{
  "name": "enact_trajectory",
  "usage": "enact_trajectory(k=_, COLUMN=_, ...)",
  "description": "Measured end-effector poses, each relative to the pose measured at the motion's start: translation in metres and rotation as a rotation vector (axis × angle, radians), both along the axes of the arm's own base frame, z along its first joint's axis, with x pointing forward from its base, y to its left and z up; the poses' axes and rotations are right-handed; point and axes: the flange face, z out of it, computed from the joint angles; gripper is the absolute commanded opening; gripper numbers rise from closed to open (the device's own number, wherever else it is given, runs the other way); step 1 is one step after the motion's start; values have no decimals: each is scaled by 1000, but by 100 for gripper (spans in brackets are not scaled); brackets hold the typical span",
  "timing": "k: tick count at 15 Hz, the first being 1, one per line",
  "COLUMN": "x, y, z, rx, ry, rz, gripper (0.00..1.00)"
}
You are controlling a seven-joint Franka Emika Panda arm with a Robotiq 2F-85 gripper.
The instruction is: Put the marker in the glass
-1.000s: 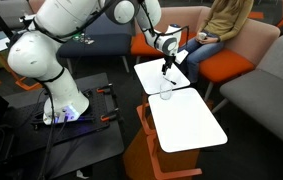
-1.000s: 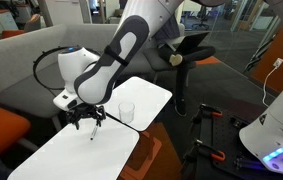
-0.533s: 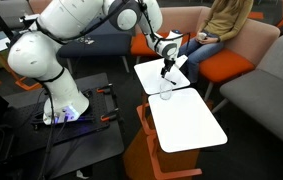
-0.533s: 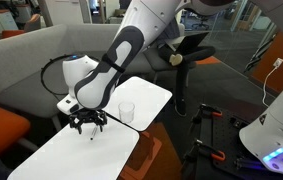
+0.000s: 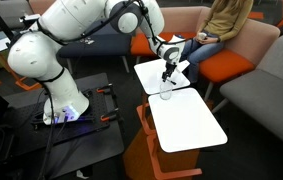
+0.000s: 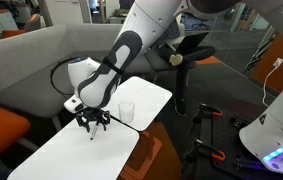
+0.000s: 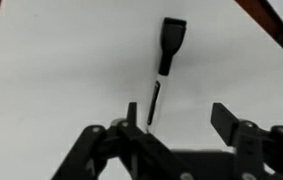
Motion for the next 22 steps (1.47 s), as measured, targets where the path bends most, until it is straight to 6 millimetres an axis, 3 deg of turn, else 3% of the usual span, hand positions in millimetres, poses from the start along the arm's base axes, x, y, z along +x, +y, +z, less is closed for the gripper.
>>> enact_trajectory(k=2, x=4, y=-2, z=-2, rx=-6, ry=20, rz=-5, gripper=46)
enact_trajectory(k=8, x=14, y=5, z=0, rx=-15, ry=37, rz=3, gripper=1)
enact_trajectory(k=13, x=19, y=4, z=2, rx=-22, ry=44, rz=0, gripper=0)
enact_trajectory(k=14, x=20, y=3, z=2, rx=-23, ry=43, rz=-1, gripper=19)
enact_trajectory(k=15, x=21, y=3, z=2, rx=-24, ry=42, rz=-1, gripper=28)
enact_trajectory(k=22, x=20, y=5, z=0, rx=-41, ry=44, rz=2, gripper=76)
